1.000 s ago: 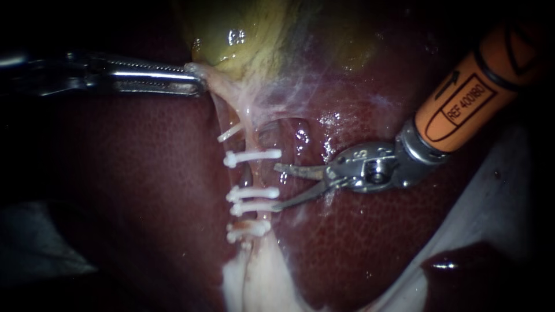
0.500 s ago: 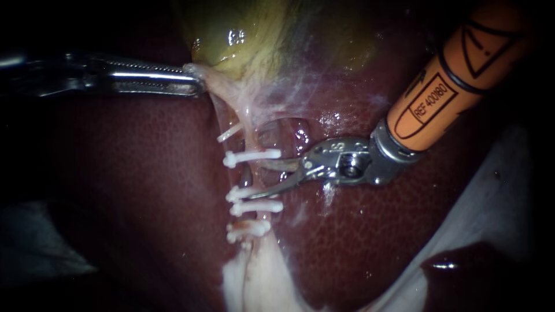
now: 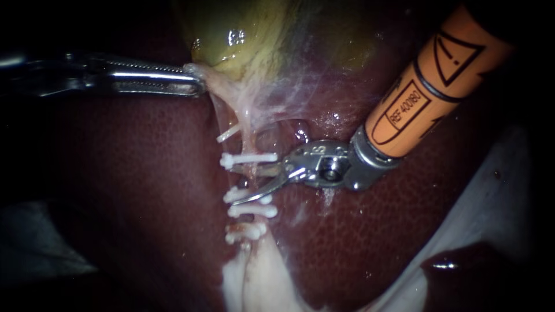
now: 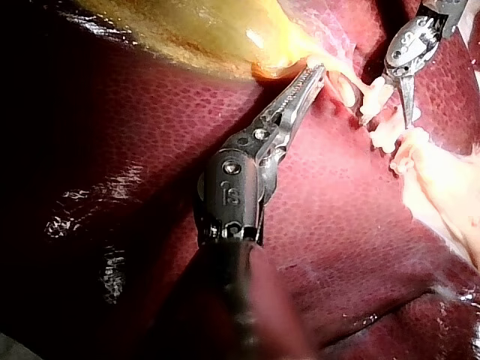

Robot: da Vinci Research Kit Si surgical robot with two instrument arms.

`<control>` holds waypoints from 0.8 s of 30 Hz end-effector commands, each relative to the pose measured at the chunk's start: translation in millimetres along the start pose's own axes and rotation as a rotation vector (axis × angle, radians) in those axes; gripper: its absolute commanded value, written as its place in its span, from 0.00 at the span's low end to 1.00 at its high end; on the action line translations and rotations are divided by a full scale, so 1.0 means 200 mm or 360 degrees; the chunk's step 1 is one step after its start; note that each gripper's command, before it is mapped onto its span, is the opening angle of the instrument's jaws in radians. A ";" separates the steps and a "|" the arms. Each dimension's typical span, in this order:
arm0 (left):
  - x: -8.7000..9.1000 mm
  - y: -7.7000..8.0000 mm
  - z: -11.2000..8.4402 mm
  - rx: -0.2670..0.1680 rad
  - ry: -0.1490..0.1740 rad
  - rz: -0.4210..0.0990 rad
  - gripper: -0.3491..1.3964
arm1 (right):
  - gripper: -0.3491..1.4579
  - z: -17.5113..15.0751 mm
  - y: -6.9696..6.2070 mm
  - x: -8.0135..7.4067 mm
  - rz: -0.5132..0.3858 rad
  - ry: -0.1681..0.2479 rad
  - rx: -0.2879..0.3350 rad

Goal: Go to the cutting position right tube

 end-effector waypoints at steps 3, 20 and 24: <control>0.000 0.000 0.000 0.0002 0.0000 -0.0001 0.00 | 0.91 0.003 0.001 0.001 0.0013 0.0036 -0.0012; 0.000 0.000 0.000 0.0002 0.0000 -0.0001 0.00 | 0.92 0.010 -0.011 0.011 0.0046 0.0149 0.0043; 0.000 0.000 0.000 0.0002 0.0000 -0.0001 0.00 | 0.92 0.011 -0.015 0.014 0.0045 0.0151 0.0057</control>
